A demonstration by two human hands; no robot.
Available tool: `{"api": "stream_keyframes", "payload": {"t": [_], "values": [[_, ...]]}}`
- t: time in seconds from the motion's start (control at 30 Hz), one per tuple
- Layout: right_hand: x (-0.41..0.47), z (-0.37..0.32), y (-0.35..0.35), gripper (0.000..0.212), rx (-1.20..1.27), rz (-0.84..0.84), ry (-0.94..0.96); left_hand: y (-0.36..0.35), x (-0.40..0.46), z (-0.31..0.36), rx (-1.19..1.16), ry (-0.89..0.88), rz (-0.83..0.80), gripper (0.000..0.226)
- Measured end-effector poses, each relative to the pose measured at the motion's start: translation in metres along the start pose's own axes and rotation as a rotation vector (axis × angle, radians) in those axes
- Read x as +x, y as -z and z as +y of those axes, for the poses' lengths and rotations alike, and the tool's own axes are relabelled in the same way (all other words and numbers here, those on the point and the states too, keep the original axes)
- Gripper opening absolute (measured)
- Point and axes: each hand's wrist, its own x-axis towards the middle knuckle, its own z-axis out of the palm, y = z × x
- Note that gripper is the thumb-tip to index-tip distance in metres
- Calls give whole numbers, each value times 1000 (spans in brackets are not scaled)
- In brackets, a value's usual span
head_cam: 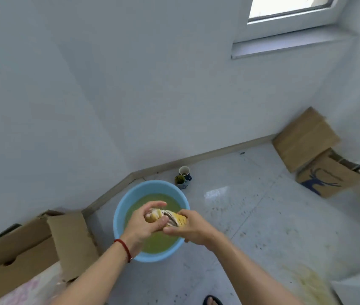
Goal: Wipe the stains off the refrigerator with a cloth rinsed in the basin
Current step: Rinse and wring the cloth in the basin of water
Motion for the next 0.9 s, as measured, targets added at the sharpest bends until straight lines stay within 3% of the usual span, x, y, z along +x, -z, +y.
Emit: {"api": "stream_keyframes", "payload": {"t": [0.13, 0.27, 0.33, 0.4, 0.5, 0.6, 0.67, 0.73, 0.8, 0.9], "values": [[-127, -62, 29, 37, 357, 117, -30, -20, -71, 89, -233, -8, -129, 63], [-223, -94, 58, 28, 611, 327, 69, -43, -117, 169, -254, -122, -273, 86], [-257, -98, 63, 29, 658, 443, 103, -60, -128, 193, -299, -146, -378, 78], [-287, -99, 57, 27, 616, 603, 125, -85, -136, 207, -305, -140, -585, 67], [-336, -81, 37, 22, 514, 890, 60, -139, -162, 213, -117, -200, -813, 59], [-383, -51, 15, 22, 465, 1172, -47, -189, -194, 203, 109, -297, -918, 53], [-417, -29, -3, 21, 421, 1363, -133, -218, -223, 191, 228, -319, -996, 63], [-448, -12, -22, 17, 418, 1463, -193, -239, -255, 175, 284, -300, -1064, 71], [-472, 3, -37, 15, 502, 1484, -177, -252, -282, 159, 275, -261, -1050, 63], [-511, 31, -55, 13, 855, 1530, -43, -273, -314, 137, 250, -240, -996, 56]]}}
